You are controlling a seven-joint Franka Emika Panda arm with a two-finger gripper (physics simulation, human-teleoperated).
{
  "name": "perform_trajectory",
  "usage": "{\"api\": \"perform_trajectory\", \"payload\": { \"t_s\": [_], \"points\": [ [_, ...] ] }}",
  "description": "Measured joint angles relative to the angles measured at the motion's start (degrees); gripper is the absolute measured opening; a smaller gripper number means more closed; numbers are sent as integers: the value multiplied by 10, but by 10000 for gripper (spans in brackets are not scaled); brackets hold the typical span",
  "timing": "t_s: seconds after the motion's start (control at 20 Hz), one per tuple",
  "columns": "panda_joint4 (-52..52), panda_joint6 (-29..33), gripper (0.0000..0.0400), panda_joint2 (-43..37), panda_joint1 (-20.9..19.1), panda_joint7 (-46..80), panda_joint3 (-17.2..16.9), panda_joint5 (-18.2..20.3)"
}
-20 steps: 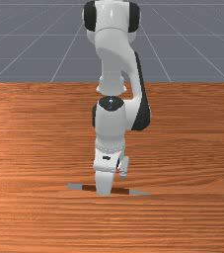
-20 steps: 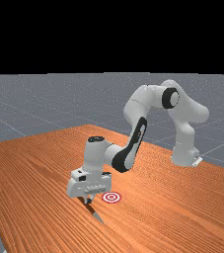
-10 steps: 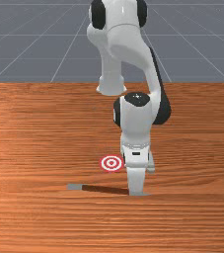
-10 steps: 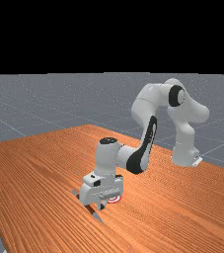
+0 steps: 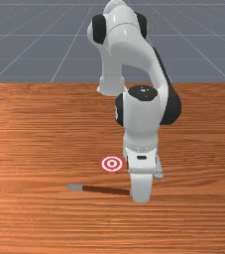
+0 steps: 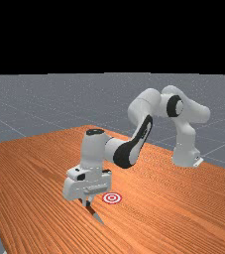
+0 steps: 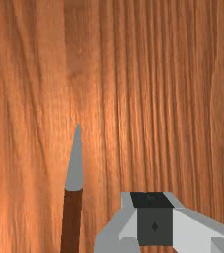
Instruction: Pick up the pen and put it to the marker
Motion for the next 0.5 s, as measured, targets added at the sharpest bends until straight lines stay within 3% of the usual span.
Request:
{"api": "perform_trajectory", "payload": {
  "t_s": [0.1,0.15,0.3,0.5],
  "points": [
    [70,-45,0,43,0,-2,1,2],
    [15,5,0,22,0,0,0,0],
    [80,17,0,96,-6,-47,12,-4],
    [60,22,0,94,-51,-116,23,-1]
  ]
}}
